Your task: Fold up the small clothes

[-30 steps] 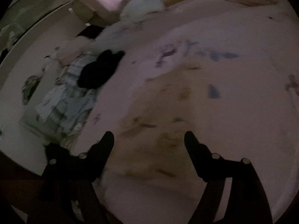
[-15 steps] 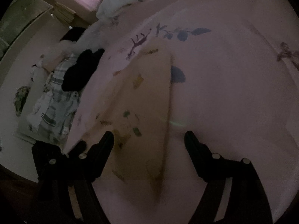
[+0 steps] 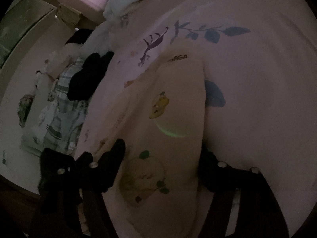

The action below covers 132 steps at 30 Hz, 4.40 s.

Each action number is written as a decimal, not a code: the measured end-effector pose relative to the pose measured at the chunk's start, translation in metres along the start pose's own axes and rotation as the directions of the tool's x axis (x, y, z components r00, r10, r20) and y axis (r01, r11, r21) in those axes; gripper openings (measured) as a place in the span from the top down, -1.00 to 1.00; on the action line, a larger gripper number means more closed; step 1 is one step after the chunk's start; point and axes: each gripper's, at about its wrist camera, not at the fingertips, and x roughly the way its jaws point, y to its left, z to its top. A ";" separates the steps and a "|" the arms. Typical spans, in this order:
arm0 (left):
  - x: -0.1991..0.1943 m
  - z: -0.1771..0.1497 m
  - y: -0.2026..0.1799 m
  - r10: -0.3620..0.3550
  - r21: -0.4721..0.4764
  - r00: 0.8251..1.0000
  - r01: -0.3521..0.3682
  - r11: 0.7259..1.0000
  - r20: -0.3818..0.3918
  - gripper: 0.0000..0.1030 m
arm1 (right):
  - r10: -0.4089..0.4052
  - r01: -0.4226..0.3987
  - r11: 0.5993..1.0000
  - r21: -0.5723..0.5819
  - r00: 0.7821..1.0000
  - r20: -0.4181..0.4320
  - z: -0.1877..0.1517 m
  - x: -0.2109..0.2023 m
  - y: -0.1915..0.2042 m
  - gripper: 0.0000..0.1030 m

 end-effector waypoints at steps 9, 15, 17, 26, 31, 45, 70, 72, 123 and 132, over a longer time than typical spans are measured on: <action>0.013 -0.004 -0.021 0.184 0.128 0.982 -0.186 0.974 0.032 0.35 | -0.069 0.072 0.994 -0.083 0.997 0.037 0.002 0.004 -0.004 0.46; 0.009 -0.022 -0.057 0.270 0.310 0.951 -0.304 0.901 0.151 0.43 | -0.097 0.110 0.980 -0.164 0.992 0.083 0.003 -0.005 0.017 0.59; 0.006 -0.023 -0.063 0.221 0.298 0.964 -0.255 0.920 0.145 0.44 | -0.088 0.107 0.974 -0.200 0.991 0.100 0.005 -0.015 0.027 0.59; -0.017 -0.045 -0.166 0.126 0.449 0.966 -0.219 0.867 0.228 0.44 | 0.043 0.018 0.962 -0.271 0.975 0.219 0.028 -0.117 0.053 0.59; -0.028 -0.053 -0.237 0.089 0.516 0.961 -0.217 0.828 0.260 0.44 | 0.098 -0.006 0.953 -0.303 0.952 0.291 0.042 -0.185 0.073 0.58; 0.044 -0.093 -0.195 0.241 0.516 0.954 -0.299 0.802 0.178 0.44 | -0.058 0.149 0.929 -0.338 0.962 0.265 0.035 -0.192 0.020 0.56; 0.056 -0.111 -0.087 0.282 0.414 0.958 -0.280 0.866 0.059 -0.15 | -0.308 0.331 0.934 -0.133 0.936 0.170 -0.024 -0.120 -0.101 -0.02; 0.050 -0.112 -0.088 0.301 0.404 0.950 -0.306 0.862 0.077 -0.15 | -0.339 0.362 0.924 -0.125 0.924 0.176 -0.026 -0.125 -0.102 -0.04; 0.048 -0.157 -0.146 0.470 0.628 0.807 -0.581 0.519 0.358 -0.97 | -0.579 0.618 0.725 -0.303 0.786 0.217 -0.070 -0.153 -0.029 -0.99; 0.049 -0.159 -0.147 0.475 0.636 0.798 -0.592 0.496 0.372 -0.97 | -0.588 0.620 0.727 -0.294 0.784 0.199 -0.073 -0.149 -0.031 -0.99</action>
